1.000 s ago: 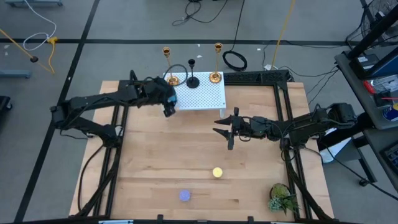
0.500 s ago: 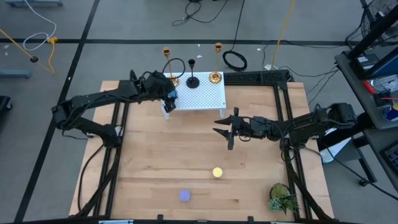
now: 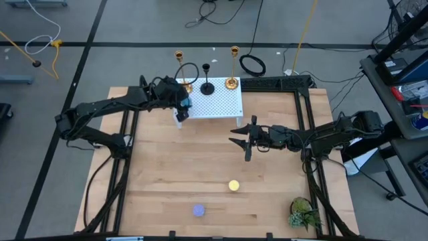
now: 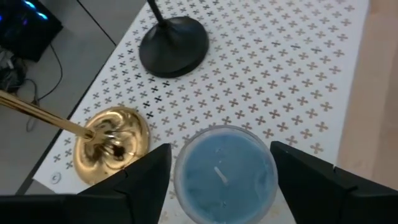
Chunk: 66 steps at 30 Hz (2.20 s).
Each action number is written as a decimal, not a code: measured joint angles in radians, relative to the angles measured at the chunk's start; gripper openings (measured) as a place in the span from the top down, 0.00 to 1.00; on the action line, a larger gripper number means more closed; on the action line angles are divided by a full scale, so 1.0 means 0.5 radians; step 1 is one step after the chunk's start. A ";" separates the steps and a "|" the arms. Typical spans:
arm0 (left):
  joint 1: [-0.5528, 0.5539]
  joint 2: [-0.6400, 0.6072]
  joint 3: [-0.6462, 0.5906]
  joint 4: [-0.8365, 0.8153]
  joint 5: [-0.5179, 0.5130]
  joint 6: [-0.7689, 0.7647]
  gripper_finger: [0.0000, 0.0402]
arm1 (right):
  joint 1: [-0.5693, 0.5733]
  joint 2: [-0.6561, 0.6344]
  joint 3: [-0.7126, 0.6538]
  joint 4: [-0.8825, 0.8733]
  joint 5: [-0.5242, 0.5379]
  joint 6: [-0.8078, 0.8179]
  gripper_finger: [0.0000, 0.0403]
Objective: Pick & Place candle stick holders
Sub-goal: Put the blue scented candle on the shelf aligned with the left golden candle holder, then put the yellow scented candle on the shelf aligned with the right golden candle holder
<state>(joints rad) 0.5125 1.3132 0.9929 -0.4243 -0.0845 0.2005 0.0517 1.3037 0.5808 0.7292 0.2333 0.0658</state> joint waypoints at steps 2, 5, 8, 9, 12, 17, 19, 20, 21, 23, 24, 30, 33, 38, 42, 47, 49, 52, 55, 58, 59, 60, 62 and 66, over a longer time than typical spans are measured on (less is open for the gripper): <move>0.000 0.000 0.000 0.001 -0.023 -0.002 0.26 | 0.000 0.000 0.000 0.000 0.000 0.000 0.63; 0.000 0.000 0.000 0.001 -0.080 -0.004 0.21 | 0.000 0.000 0.000 0.000 0.000 0.001 0.63; -0.005 0.000 0.000 0.002 -0.146 -0.004 0.17 | 0.000 0.000 0.000 0.000 0.000 0.001 0.63; -0.007 0.000 0.000 0.002 -0.147 -0.005 0.16 | 0.000 0.000 0.000 0.000 0.000 0.001 0.63; -0.020 -0.031 0.000 -0.001 -0.146 -0.081 0.15 | 0.000 0.000 0.000 0.000 0.000 0.001 0.63; -0.045 -0.146 0.001 -0.002 -0.070 -0.206 0.17 | 0.000 0.000 0.000 0.000 0.000 0.002 0.63; -0.069 -0.219 0.001 0.000 -0.029 -0.239 0.18 | 0.000 0.000 0.000 -0.001 0.000 0.002 0.63; -0.082 -0.255 0.003 -0.003 0.009 -0.241 0.19 | 0.000 0.000 0.000 -0.001 0.000 0.002 0.63; -0.096 -0.287 0.003 -0.018 0.075 -0.220 0.19 | 0.000 0.000 0.000 -0.001 0.000 0.002 0.63; -0.135 -0.348 0.004 -0.093 0.268 -0.103 0.21 | 0.000 0.000 0.000 -0.001 0.000 0.002 0.63; -0.163 -0.377 0.004 -0.137 0.380 -0.038 0.22 | 0.000 0.000 0.000 -0.001 0.000 0.002 0.63; -0.437 -0.438 0.004 -0.434 0.853 0.045 0.28 | 0.000 0.000 0.000 -0.002 0.000 0.002 0.63; -0.630 -0.439 -0.026 -0.489 0.918 0.043 0.31 | 0.000 0.000 0.000 -0.002 0.000 0.002 0.63; -0.959 -0.437 -0.216 -0.302 0.953 -0.032 0.35 | 0.001 0.000 0.000 -0.002 -0.005 0.027 0.63; -1.186 -0.437 -0.449 0.053 0.954 -0.177 0.36 | 0.001 0.000 0.000 -0.002 -0.005 0.105 0.63; -1.428 -0.437 -0.774 0.638 0.878 -0.281 0.36 | 0.001 0.000 0.000 -0.002 -0.005 0.107 0.63; -1.504 -0.437 -0.888 0.841 0.829 -0.308 0.36 | 0.001 0.000 0.000 -0.002 -0.005 0.107 0.63; -1.594 -0.437 -1.017 1.067 0.753 -0.375 0.36 | 0.005 0.000 0.000 -0.030 -0.007 0.108 0.63; -1.661 -0.437 -1.102 1.226 0.668 -0.483 0.36 | 0.018 0.000 0.000 -0.117 -0.146 0.111 0.63; -1.711 -0.437 -1.152 1.292 0.558 -0.552 0.36 | 0.071 0.015 0.000 -0.143 -0.387 0.198 0.63; -1.723 -0.437 -1.158 1.281 0.527 -0.566 0.36 | 0.099 0.032 0.000 -0.129 -0.444 0.220 0.63; -1.730 -0.437 -1.160 1.268 0.504 -0.572 0.36 | 0.131 0.047 0.000 -0.121 -0.477 0.223 0.63; -1.745 -0.437 -1.160 1.267 0.469 -0.577 0.36 | 0.207 0.073 -0.001 -0.095 -0.484 0.210 0.62; -1.749 -0.437 -1.160 1.282 0.461 -0.571 0.36 | 0.340 0.135 0.000 -0.090 -0.468 0.169 0.56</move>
<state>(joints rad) -0.3622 1.0946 0.4129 0.2168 0.1459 -0.0849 0.2215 1.3714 0.5808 0.6843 -0.0007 0.1504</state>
